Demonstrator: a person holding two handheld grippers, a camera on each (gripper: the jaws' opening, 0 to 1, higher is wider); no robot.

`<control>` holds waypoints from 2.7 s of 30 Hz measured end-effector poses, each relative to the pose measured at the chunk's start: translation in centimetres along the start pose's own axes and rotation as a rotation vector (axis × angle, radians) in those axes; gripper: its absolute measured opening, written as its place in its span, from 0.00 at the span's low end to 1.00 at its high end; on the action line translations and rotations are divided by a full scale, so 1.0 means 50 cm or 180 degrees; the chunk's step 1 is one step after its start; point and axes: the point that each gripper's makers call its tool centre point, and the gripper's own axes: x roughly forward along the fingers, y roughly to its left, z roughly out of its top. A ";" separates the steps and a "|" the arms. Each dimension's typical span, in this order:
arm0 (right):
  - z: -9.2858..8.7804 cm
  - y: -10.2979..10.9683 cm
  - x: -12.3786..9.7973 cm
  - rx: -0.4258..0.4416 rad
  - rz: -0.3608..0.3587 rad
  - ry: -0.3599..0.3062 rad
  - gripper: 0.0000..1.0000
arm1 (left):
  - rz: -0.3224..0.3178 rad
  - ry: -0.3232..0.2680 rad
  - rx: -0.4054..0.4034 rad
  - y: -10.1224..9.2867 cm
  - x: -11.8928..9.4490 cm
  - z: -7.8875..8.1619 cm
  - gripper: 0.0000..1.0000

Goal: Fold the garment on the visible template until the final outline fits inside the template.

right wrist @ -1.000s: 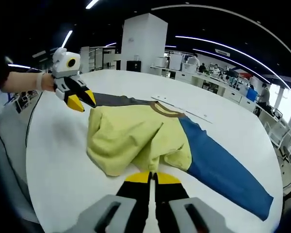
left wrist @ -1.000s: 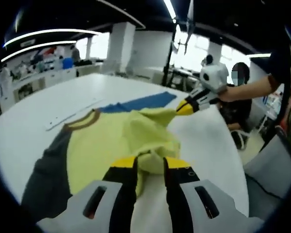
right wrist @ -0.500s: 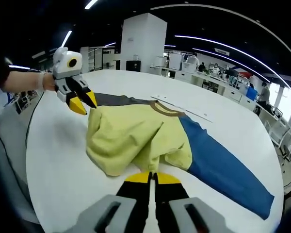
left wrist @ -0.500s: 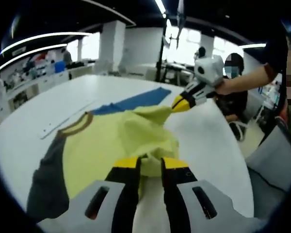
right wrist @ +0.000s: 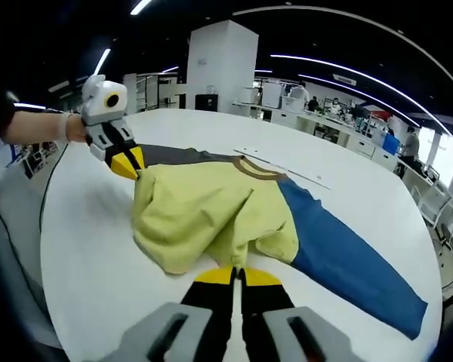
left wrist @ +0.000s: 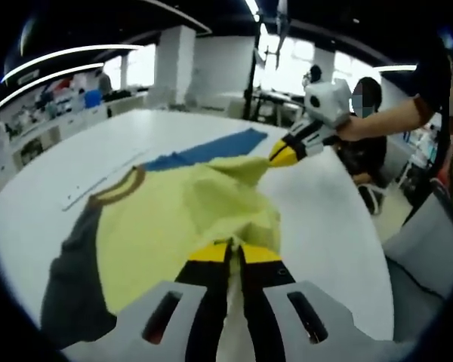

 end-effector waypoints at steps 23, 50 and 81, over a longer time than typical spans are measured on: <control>0.014 0.010 -0.060 0.0380 0.0053 -0.0038 0.00 | 0.0523 -0.0402 -0.1423 -0.008 -0.115 -0.053 0.00; -0.065 0.124 -0.256 0.1334 0.0302 0.0108 0.00 | 0.0846 -0.0379 -0.2487 -0.145 -0.233 -0.172 0.01; -0.201 0.145 -0.246 0.1904 0.0300 0.0561 0.00 | 0.0935 -0.0019 -0.2757 -0.165 -0.213 -0.288 0.02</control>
